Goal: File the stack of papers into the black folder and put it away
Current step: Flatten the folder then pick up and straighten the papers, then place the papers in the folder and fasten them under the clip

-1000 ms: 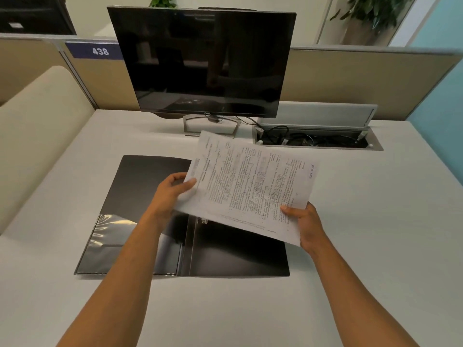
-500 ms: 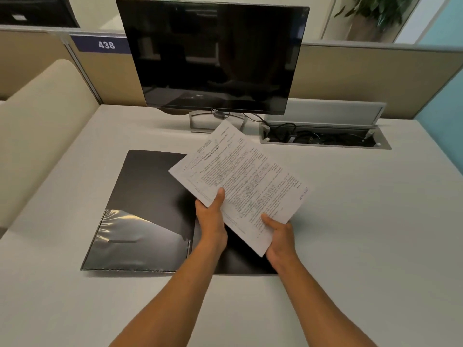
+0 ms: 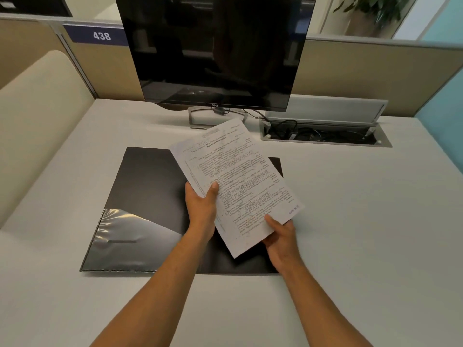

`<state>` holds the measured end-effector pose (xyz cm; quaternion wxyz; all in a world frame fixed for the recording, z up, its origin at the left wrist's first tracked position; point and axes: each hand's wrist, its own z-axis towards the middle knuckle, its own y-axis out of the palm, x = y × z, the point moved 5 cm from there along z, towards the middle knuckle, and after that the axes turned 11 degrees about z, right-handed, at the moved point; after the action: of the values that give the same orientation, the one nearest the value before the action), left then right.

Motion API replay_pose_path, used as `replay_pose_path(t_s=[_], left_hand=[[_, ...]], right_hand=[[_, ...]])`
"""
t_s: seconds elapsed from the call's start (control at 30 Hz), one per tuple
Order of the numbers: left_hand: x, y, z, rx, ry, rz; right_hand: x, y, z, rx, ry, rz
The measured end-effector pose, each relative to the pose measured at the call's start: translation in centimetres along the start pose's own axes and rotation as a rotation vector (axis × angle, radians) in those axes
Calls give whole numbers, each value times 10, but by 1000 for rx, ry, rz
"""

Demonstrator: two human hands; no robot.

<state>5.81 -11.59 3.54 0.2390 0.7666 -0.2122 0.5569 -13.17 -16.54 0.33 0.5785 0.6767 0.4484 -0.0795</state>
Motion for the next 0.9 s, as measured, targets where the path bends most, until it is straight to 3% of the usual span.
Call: replay_pose_path(t_s=[0.13,0.33,0.43,0.67,0.9], left_hand=[[13,-9,9,-116,48,88],[11,-5,17,-295,19,290],[5,3,18,-344,-20,370],[-9,6,23,-319,-82,529],[-22,7,24,-316,-149,531]], right_hand=[[-37,-22,13,35,38,30],[-77,-11,34,-91,183,-491],[-71,0,45,-88,193,-533],[-49,8,55,-74,176,-597],[-44,-2,65,-64,128,-745]])
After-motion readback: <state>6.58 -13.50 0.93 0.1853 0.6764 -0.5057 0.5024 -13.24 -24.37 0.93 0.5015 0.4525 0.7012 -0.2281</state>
